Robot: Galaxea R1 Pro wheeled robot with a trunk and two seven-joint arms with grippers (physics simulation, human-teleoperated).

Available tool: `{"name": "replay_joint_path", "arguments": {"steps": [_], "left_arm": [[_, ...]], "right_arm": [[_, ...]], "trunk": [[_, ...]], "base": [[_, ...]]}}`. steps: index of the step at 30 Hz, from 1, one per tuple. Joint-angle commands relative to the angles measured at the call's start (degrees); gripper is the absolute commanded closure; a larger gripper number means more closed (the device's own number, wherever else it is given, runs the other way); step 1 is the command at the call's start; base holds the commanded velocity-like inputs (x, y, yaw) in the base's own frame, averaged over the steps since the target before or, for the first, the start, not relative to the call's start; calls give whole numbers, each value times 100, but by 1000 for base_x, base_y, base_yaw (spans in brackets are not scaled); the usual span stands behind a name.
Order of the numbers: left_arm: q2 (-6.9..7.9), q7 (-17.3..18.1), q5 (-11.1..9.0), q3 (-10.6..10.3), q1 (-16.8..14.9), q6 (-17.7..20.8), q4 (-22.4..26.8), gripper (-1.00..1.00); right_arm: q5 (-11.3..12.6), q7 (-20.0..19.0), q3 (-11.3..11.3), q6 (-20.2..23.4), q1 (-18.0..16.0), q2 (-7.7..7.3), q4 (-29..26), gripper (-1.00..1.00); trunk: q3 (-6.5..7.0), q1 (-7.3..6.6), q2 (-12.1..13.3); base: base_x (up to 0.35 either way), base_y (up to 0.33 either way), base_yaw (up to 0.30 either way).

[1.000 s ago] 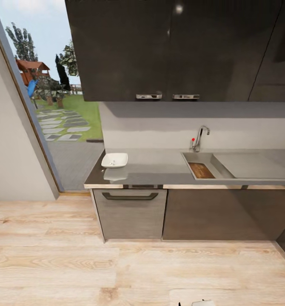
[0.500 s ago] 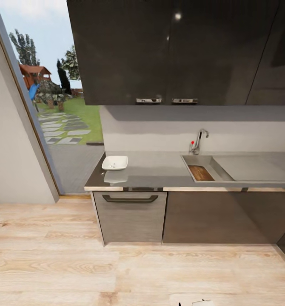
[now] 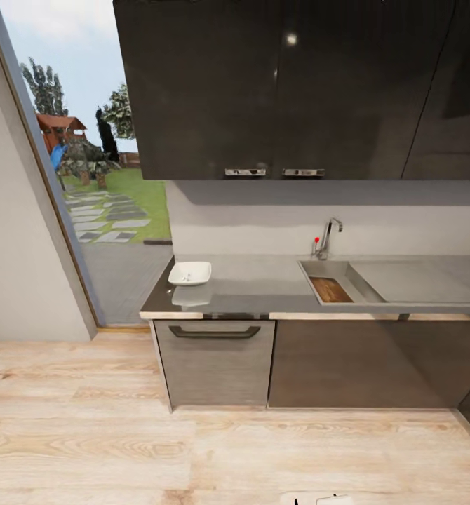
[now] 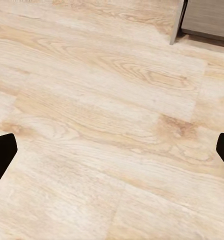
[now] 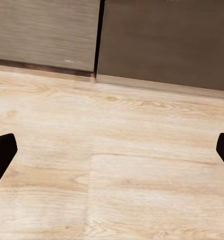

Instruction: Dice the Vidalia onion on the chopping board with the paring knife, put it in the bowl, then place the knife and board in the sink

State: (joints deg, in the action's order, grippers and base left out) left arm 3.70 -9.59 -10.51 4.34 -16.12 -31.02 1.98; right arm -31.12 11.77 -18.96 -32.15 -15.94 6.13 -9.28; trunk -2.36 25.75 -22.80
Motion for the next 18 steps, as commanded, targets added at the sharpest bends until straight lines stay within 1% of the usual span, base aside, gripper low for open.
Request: {"name": "replay_joint_path", "arguments": {"steps": [1, 12, 18], "left_arm": [[-1, 2, 21, 41, -5, -18, -4, -100], [-1, 1, 19, 41, -5, -18, -4, -100], [-1, 1, 20, 41, -5, -18, -4, -100]], "right_arm": [[-61, 36, -29, -11, -6, 2, 5, -100], [-61, 36, -29, -11, -6, -2, 5, -100], [-63, 33, -29, -10, -6, -6, 5, -100]], "trunk": [[-4, 4, -12], [94, 4, -12], [112, 4, -12]], "base": [[0, 0, 0], [0, 0, 0], [0, 0, 0]]}}
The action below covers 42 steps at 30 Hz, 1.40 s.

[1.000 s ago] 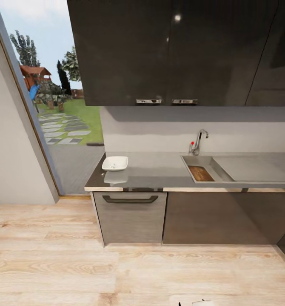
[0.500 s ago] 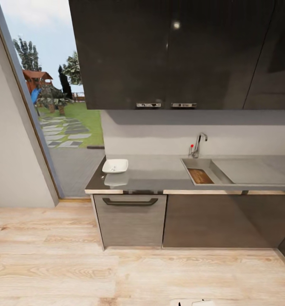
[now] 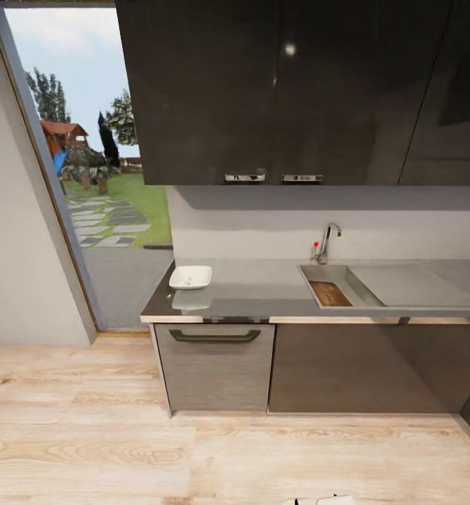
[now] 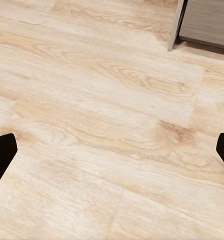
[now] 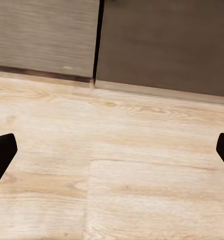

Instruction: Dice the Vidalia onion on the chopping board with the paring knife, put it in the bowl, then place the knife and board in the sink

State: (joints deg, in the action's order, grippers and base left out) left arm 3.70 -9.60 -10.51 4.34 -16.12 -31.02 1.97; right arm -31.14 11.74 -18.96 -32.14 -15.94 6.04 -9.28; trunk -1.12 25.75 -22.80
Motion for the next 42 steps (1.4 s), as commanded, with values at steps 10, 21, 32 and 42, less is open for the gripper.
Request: {"name": "replay_joint_path", "arguments": {"steps": [10, 21, 32, 42], "left_arm": [[-177, 16, 35, -91, -5, -26, -329, -100], [-236, 19, 32, -924, 419, -309, -634, -100], [-118, -52, 9, -926, 924, -419, -637, -100], [-111, -21, 16, -919, 944, 1078, -618, -100]], "right_arm": [[-109, -585, -7, -350, 4, -585, 690, -100], [-67, -1495, -30, -120, 797, -1047, 831, -100], [436, -1503, -398, 710, 812, -1026, 814, -100], [452, -1523, -408, 675, 812, -899, 797, -100]], "trunk": [[-10, 3, -12], [-19, 3, -12], [-113, 3, -12], [-131, 3, -12]], "base": [[0, 0, 0], [0, 0, 0], [0, 0, 0], [0, 0, 0]]}}
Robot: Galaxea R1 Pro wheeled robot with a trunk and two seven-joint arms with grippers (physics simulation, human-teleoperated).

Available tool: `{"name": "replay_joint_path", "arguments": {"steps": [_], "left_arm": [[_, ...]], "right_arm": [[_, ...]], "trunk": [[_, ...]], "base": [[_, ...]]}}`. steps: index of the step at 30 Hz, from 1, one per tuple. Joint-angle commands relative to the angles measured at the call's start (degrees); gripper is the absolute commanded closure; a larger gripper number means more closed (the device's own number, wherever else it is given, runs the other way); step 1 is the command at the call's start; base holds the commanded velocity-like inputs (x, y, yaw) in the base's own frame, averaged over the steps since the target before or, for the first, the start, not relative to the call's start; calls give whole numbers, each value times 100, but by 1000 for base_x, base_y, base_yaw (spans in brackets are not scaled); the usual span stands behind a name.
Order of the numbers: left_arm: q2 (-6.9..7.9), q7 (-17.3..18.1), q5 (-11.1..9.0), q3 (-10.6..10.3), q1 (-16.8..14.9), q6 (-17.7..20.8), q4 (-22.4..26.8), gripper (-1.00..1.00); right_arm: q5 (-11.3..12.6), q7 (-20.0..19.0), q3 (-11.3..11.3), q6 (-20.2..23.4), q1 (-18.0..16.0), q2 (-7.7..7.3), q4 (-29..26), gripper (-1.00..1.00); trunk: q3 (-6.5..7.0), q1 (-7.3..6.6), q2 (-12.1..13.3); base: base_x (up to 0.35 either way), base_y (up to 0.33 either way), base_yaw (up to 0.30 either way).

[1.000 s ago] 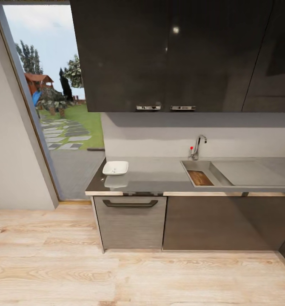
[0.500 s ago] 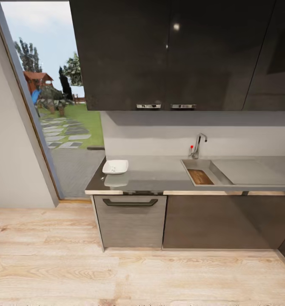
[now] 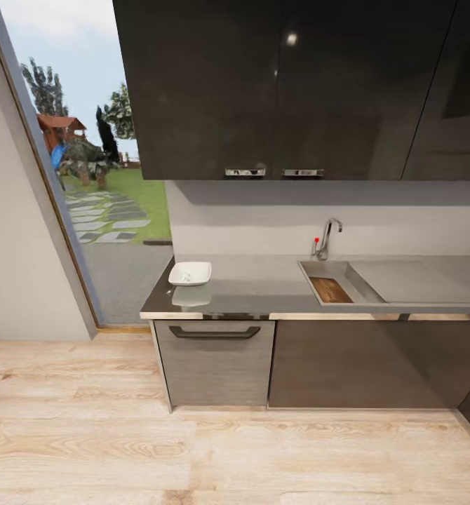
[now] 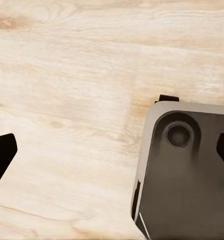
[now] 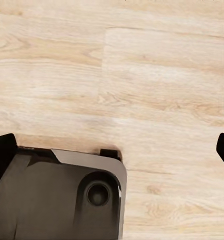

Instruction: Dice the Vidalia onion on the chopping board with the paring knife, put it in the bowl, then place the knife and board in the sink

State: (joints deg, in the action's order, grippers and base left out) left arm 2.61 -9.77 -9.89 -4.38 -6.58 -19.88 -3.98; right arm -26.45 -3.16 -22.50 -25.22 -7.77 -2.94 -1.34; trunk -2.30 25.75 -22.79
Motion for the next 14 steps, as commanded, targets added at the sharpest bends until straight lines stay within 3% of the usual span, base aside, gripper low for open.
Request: {"name": "replay_joint_path", "arguments": {"steps": [1, 14], "left_arm": [[-4, 2, -43, -47, -11, -7, -20, -100], [-6, 18, -46, -54, -10, 50, -15, -100]], "right_arm": [[-17, -34, -47, -18, -5, 34, 3, -100], [-18, -26, -41, -16, -5, 100, 2, -100]], "trunk": [[-13, 4, -13], [-13, 4, -13]], "base": [[0, 0, 0], [0, 0, 0]]}}
